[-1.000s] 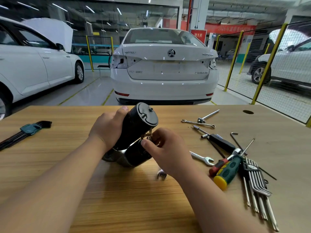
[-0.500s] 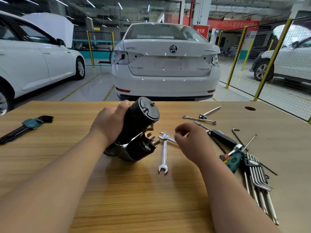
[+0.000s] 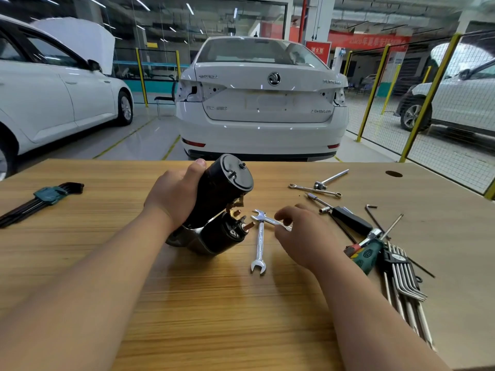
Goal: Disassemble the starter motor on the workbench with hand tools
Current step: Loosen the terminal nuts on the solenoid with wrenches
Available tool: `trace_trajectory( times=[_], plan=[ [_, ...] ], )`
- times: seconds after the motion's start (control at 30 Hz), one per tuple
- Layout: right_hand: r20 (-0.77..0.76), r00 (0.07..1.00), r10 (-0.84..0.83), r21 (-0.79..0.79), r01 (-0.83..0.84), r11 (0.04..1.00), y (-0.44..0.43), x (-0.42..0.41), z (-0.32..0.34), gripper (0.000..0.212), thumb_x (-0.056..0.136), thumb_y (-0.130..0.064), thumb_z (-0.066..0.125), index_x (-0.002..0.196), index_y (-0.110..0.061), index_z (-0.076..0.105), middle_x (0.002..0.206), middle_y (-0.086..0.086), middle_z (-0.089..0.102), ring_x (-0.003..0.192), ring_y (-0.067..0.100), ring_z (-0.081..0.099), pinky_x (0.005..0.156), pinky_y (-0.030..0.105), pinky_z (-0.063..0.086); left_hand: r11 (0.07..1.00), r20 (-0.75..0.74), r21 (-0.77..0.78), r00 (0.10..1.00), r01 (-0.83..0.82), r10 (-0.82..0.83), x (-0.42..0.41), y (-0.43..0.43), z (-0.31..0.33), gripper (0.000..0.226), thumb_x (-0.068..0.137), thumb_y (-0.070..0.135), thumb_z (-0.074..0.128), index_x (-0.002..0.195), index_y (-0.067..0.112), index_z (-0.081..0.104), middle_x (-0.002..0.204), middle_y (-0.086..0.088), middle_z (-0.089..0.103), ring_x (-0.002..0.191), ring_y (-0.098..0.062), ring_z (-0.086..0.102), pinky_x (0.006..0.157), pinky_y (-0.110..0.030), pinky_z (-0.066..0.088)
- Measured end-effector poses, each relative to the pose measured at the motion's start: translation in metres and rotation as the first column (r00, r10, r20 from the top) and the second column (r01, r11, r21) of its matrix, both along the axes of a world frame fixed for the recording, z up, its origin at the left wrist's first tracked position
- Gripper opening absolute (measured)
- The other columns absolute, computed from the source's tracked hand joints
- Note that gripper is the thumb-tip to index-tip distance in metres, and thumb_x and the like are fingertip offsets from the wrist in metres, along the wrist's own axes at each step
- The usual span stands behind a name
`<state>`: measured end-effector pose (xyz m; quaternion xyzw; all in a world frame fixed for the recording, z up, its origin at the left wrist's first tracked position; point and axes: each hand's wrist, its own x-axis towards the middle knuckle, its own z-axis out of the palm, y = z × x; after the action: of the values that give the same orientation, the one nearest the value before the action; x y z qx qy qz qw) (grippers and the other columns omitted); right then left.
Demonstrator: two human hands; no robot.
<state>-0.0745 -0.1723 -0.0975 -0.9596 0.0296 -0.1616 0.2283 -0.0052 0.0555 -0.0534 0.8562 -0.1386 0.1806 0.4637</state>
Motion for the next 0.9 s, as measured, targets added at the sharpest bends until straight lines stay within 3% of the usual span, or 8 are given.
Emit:
trace_trajectory(
  times=[0.1,0.2,0.33,0.43,0.63,0.77,0.9],
  plan=[
    [0.174,0.961,0.215,0.346,-0.264,0.901,0.017,-0.008,0.003,0.006,0.090,-0.031,0.062,0.091,-0.035,0.065,0.080,-0.019,0.060,0.072,-0.002,0.053,0.061,0.010,0.038,1.000,0.005,0.001,1.000,0.001,-0.001,0.000,0.000,0.000,0.071,0.080,0.069,0.024,0.070,0.005,0.052,0.064,-0.006,0.054,0.070,-0.025,0.052,0.067,-0.040,0.038],
    [0.248,0.912,0.328,0.457,-0.409,0.790,0.034,-0.016,0.008,0.007,0.082,-0.040,0.061,0.088,-0.039,0.063,0.081,-0.020,0.062,0.074,-0.002,0.055,0.064,0.009,0.041,1.000,0.013,0.003,1.000,0.000,0.000,-0.001,-0.001,0.001,0.074,0.080,0.069,0.023,0.072,0.002,0.053,0.065,-0.008,0.056,0.070,-0.026,0.053,0.067,-0.040,0.039],
    [0.232,0.919,0.318,0.415,-0.389,0.822,0.053,-0.014,0.009,0.026,0.080,-0.051,0.062,0.101,-0.036,0.059,0.098,-0.020,0.057,0.087,-0.002,0.056,0.071,0.015,0.045,1.000,0.027,0.007,1.000,0.008,-0.008,-0.001,0.000,0.001,0.076,0.079,0.070,0.021,0.077,0.005,0.060,0.077,-0.015,0.065,0.079,-0.030,0.059,0.077,-0.046,0.044],
    [0.253,0.939,0.233,0.434,-0.326,0.840,0.062,-0.010,0.013,0.029,0.080,-0.050,0.064,0.102,-0.030,0.060,0.097,-0.018,0.056,0.084,0.000,0.055,0.070,0.019,0.046,1.000,0.029,0.018,1.000,0.008,-0.009,-0.001,0.000,0.001,0.078,0.076,0.072,0.019,0.081,0.007,0.063,0.080,-0.014,0.066,0.083,-0.029,0.060,0.080,-0.047,0.045],
    [0.187,0.964,0.189,0.313,-0.241,0.919,0.067,-0.006,0.016,0.025,0.087,-0.048,0.061,0.097,-0.026,0.066,0.097,-0.014,0.056,0.082,0.006,0.054,0.068,0.025,0.046,0.999,0.006,-0.021,1.000,-0.030,0.031,-0.004,-0.003,0.003,0.076,0.071,0.073,0.023,0.072,0.006,0.058,0.072,-0.013,0.062,0.074,-0.028,0.056,0.072,-0.042,0.042],
    [0.243,0.951,0.192,0.271,-0.257,0.928,0.065,-0.006,0.017,0.024,0.089,-0.046,0.061,0.094,-0.024,0.068,0.091,-0.014,0.052,0.075,0.007,0.053,0.061,0.024,0.043,0.999,-0.017,-0.035,1.000,-0.015,0.015,-0.004,-0.003,0.002,0.064,0.073,0.072,0.026,0.059,0.014,0.049,0.061,-0.002,0.053,0.065,-0.023,0.051,0.065,-0.039,0.037],
    [0.357,0.922,0.151,0.255,-0.252,0.934,0.057,-0.008,0.019,0.016,0.083,-0.043,0.069,0.085,-0.030,0.060,0.084,-0.017,0.051,0.072,0.003,0.051,0.059,0.020,0.039,0.999,-0.013,-0.045,1.000,-0.022,0.021,-0.003,-0.003,0.002,0.068,0.073,0.072,0.027,0.063,0.009,0.051,0.062,-0.002,0.053,0.066,-0.022,0.050,0.066,-0.038,0.037]
  ],
)
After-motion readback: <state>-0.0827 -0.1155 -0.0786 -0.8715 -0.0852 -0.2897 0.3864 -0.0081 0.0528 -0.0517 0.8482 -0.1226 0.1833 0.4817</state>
